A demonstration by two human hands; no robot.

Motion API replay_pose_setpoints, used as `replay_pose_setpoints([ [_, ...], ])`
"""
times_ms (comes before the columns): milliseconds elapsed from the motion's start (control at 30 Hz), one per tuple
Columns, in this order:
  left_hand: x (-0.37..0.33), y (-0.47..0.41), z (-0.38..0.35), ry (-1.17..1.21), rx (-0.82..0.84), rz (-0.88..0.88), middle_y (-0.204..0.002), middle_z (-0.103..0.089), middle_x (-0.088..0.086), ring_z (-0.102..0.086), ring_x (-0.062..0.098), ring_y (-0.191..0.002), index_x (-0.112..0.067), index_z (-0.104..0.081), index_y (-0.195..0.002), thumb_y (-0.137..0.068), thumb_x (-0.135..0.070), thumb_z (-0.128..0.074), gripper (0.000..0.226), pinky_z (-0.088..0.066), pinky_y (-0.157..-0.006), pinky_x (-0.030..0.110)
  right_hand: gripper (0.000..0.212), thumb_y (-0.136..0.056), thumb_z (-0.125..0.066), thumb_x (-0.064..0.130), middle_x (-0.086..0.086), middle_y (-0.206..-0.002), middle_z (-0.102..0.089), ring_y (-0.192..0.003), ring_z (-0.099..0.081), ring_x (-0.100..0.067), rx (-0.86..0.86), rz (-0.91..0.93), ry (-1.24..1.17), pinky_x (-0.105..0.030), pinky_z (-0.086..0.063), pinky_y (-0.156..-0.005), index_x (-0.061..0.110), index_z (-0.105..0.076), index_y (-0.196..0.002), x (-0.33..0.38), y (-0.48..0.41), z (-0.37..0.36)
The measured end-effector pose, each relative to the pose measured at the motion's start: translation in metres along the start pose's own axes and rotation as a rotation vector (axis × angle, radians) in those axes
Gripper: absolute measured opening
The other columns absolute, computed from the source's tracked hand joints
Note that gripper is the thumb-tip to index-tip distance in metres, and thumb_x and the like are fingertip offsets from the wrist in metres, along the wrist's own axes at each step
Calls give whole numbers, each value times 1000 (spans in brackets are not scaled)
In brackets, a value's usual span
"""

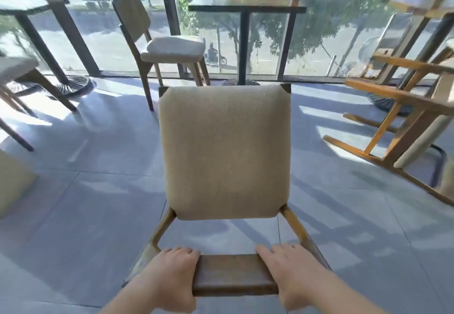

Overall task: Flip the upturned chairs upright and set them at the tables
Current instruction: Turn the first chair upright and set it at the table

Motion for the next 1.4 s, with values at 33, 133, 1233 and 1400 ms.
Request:
replay_pose_setpoints([
  [33, -1, 4, 26, 27, -43, 2, -97, -49, -10, -55, 18, -96, -28, -46, -101, -68, -34, -56, 35, -38, -90, 28, 74, -79, -63, 17, -8, -125, -54, -118, -52, -32, -15, -21, -12, -46, -41, -103, 23, -27, -144, -4, 7, 29],
  [133, 3, 1, 86, 93, -173, 32, -102, -56, -12, -54, 14, -96, -29, -52, -102, -70, -22, -49, 32, -35, -82, 25, 51, -81, -56, 11, -7, -124, -57, -116, -54, -31, -51, -74, -69, -45, -41, -104, 25, -40, -127, -15, 13, 95],
  [1233, 120, -266, 421, 437, -508, -167, -78, -68, -8, -61, 14, -76, -20, -75, -81, -61, -36, -71, 26, -50, -82, 39, 9, -68, -65, 22, 8, -56, -56, -63, -56, -13, -462, -197, -311, -31, -34, -70, 30, -65, -73, -214, -174, 420],
  [1400, 125, -323, 464, 422, -511, -126, -78, -69, -8, -63, 13, -75, -20, -76, -84, -65, -32, -78, 22, -54, -78, 36, 5, -69, -62, 20, 2, -56, -51, -64, -54, -15, -448, -185, -325, -36, -40, -78, 18, -59, -72, -264, -217, 459],
])
Point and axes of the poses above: each hand's wrist, its own y-axis away from the middle knuckle, its own z-axis out of the back of the hand, x = y × z, the point moved 6 cm from there along -y, towards the middle knuckle
